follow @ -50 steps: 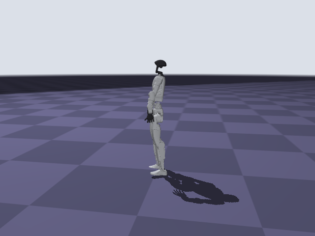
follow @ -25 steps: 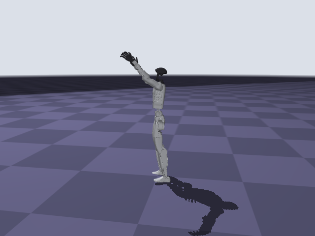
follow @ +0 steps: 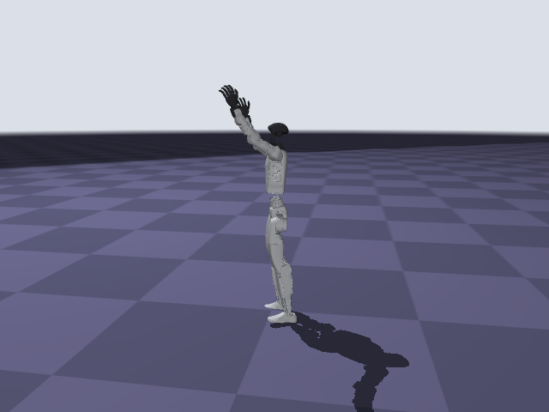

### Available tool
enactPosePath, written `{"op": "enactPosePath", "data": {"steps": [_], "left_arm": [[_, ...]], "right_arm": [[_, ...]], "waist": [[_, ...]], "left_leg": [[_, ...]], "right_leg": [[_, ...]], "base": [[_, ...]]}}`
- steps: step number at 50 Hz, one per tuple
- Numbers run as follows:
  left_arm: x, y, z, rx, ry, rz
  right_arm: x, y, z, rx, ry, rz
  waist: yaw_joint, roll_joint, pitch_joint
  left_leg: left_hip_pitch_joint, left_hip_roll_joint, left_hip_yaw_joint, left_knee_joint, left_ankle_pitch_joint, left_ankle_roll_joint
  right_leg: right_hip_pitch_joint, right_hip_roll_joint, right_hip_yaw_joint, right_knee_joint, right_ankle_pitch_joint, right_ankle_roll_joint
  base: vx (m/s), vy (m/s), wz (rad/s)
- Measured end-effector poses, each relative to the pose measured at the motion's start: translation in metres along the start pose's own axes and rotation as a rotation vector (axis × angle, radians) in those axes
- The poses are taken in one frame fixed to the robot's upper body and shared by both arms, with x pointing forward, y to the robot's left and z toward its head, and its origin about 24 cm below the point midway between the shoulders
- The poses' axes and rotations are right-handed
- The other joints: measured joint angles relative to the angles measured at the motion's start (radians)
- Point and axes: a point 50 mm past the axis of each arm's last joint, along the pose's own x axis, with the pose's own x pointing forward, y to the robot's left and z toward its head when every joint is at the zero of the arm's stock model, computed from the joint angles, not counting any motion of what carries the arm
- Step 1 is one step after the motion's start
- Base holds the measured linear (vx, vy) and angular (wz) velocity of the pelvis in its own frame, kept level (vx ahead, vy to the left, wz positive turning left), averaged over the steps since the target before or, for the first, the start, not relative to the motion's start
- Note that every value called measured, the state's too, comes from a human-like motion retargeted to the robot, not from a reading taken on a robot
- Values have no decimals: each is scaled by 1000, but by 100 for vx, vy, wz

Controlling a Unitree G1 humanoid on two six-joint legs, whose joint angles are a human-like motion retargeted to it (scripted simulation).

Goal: In place motions

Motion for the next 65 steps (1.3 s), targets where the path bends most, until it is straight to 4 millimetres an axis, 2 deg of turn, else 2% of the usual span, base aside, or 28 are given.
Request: {"op": "enactPosePath", "data": {"steps": [3,5,7,9,11,14,16,18,21,23,25,29,31,33,34,36,38,40,43,45,47,48,50,54,55,60,63,65], "left_arm": [[-14,-8,-30,113,52,-46],[-28,-15,-54,216,94,-78],[-49,-25,-87,329,162,-136],[-77,-34,-123,435,257,-215],[-115,-39,-163,541,386,-308],[-187,-34,-220,692,625,-464],[-245,-23,-249,757,806,-547],[-306,-7,-269,786,981,-609],[-397,22,-279,778,1205,-647],[-457,48,-272,787,1366,-645],[-517,77,-256,807,1559,-649],[-620,125,-199,745,2017,-788],[-666,140,-159,653,2272,-873],[-705,150,-113,526,2529,-936],[-721,153,-90,448,2650,-949],[-744,157,-47,286,2851,-924],[-761,154,-13,175,2963,-792],[-776,141,13,120,2997,-526],[-790,114,34,-9,2966,21],[-794,104,41,-122,2911,333],[-795,100,45,-203,2873,511],[-795,101,46,-226,2870,545],[-794,103,45,-255,2887,522],[-785,110,21,-284,2925,215],[-782,111,13,-293,2922,129],[-767,114,-24,-245,2860,-154],[-761,113,-39,-201,2825,-209],[-759,110,-44,-204,2812,-243]], "right_arm": [[-16,7,-38,-95,112,49],[-33,13,-71,-153,212,87],[-60,23,-111,-202,332,140],[-97,33,-151,-245,465,204],[-144,45,-191,-285,615,286],[-234,74,-240,-347,856,463],[-303,95,-262,-366,1047,588],[-374,114,-270,-325,1262,710],[-481,143,-258,-124,1610,871],[-547,159,-232,52,1842,946],[-605,167,-196,206,2062,998],[-700,163,-102,329,2471,1101],[-735,155,-46,322,2679,1116],[-758,149,10,319,2874,1092],[-766,146,37,-324,-2916,-1050],[-775,142,86,-340,-2827,-891],[-778,141,126,-378,-2763,-718],[-778,140,154,-411,-2724,-544],[-777,137,173,-408,-2715,-345],[-777,136,173,-396,-2731,-258],[-778,134,164,-401,-2767,-217],[-779,134,157,-409,-2789,-208],[-780,136,139,-435,-2851,-203],[-778,146,85,-564,-3034,-232],[-776,150,71,608,3059,238],[-758,174,11,737,2790,216],[-748,188,-9,787,2697,266],[-744,194,-16,804,2661,332]], "waist": [[2,-7,8],[2,-16,13],[0,-28,13],[3,-39,9],[4,-53,0],[-10,-70,-3],[-21,-76,6],[-31,-77,21],[-50,-79,53],[-61,-82,76],[-72,-88,103],[-79,-101,161],[-70,-103,179],[-58,-100,185],[-56,-99,185],[-57,-97,184],[-52,-98,185],[-58,-101,191],[-63,-99,201],[-65,-94,204],[-70,-93,205],[-73,-93,204],[-76,-93,205],[-60,-95,210],[-55,-96,212],[-45,-98,207],[-57,-98,205],[-67,-98,205]], "left_leg": [[14,2,4,0,4,-1],[25,2,5,1,6,-1],[38,2,4,2,9,-1],[46,2,2,4,12,-1],[53,1,0,4,14,-1],[64,-2,-7,5,18,-1],[71,-3,-13,7,20,-1],[77,-3,-18,8,21,0],[85,-5,-25,9,23,0],[89,-7,-28,8,24,0],[96,-11,-28,5,25,-1],[112,-18,-26,0,25,-2],[118,-20,-23,-3,24,-2],[117,-21,-20,-6,22,-1],[116,-21,-20,-7,21,0],[112,-23,-26,-8,20,1],[112,-23,-22,-8,18,2],[115,-24,-24,-8,17,2],[124,-23,-18,-10,14,3],[127,-20,-12,-11,13,4],[127,-18,-6,-11,12,3],[127,-18,-4,-12,12,3],[127,-16,1,-13,13,2],[131,-13,15,-16,13,-1],[132,-12,19,-16,13,-1],[128,-6,33,-19,15,-4],[121,0,35,-18,18,-6],[118,3,35,-17,18,-6]], "right_leg": [[13,0,1,1,4,-2],[25,1,2,1,6,-3],[40,0,0,1,8,-5],[50,-1,-3,1,11,-6],[59,-2,-7,0,13,-7],[75,-6,-16,0,14,-8],[87,-7,-23,0,14,-9],[99,-8,-30,0,13,-9],[112,-9,-38,-1,13,-8],[118,-11,-41,-2,12,-8],[124,-14,-42,-3,13,-7],[137,-19,-39,-7,13,-7],[139,-20,-35,-8,12,-6],[135,-20,-32,-9,11,-5],[133,-20,-32,-9,10,-4],[132,-21,-35,-10,8,-2],[131,-20,-31,-9,5,-2],[134,-21,-34,-9,4,-2],[137,-18,-25,-10,5,-2],[134,-16,-17,-8,7,-1],[129,-15,-10,-8,9,-2],[126,-15,-7,-7,11,-2],[120,-15,-2,-7,14,-2],[106,-14,18,-4,23,-3],[103,-14,23,-3,26,-4],[86,-11,37,-2,37,-5],[80,-8,36,-1,39,-5],[78,-6,34,-1,39,-4]], "base": [[0,0,0],[3,-7,-3],[6,-8,3],[3,-9,6],[4,-12,11],[2,-8,17],[1,-4,19],[0,-1,19],[0,0,0],[0,0,0],[0,-3,1],[3,-6,-5],[16,-5,-11],[13,-2,-9],[12,0,-1],[12,-2,9],[9,-2,-4],[6,-2,-3],[5,-1,-15],[0,0,-24],[-1,0,-11],[0,0,0],[0,0,0],[-3,0,-19],[-6,0,-26],[-7,-2,-16],[-2,-1,-1],[0,0,0]]}}
